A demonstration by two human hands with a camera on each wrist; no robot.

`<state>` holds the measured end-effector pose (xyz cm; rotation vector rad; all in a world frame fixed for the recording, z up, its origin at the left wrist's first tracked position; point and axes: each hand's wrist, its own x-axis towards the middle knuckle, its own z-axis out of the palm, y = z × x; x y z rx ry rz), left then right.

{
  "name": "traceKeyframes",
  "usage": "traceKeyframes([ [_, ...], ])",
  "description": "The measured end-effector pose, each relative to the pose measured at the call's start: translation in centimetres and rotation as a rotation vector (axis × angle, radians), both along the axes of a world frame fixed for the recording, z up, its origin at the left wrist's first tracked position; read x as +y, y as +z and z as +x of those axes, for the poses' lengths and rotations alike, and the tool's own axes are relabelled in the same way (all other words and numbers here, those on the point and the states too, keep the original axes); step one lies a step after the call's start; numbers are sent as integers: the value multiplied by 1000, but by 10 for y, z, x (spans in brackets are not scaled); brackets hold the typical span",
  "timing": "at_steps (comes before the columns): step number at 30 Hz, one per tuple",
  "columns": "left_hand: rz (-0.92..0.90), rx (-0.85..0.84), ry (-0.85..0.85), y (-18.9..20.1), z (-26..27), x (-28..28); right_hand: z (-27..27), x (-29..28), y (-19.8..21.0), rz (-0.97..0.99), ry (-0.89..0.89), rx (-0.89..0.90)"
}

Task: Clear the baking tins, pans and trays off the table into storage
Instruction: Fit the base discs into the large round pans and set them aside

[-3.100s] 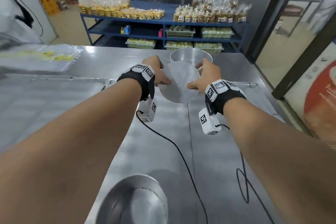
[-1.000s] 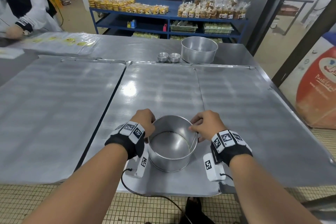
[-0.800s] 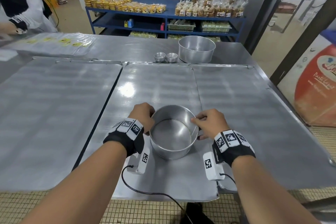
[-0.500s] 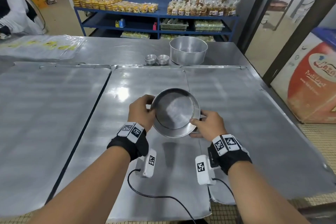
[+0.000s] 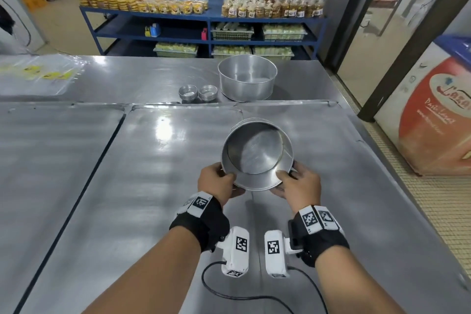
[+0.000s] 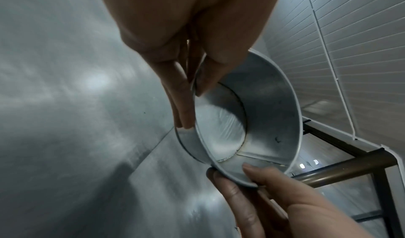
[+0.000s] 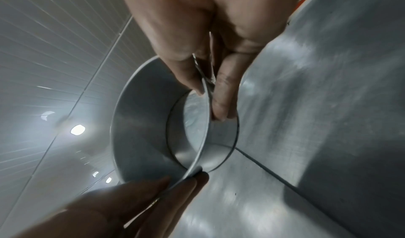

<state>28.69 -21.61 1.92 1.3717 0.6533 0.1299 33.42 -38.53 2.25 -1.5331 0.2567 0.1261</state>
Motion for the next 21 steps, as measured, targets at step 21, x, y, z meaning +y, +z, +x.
traceKeyframes([
  [21,118,-65,-204,-17,361,-63,335,-49,-36,210,-145,-22],
])
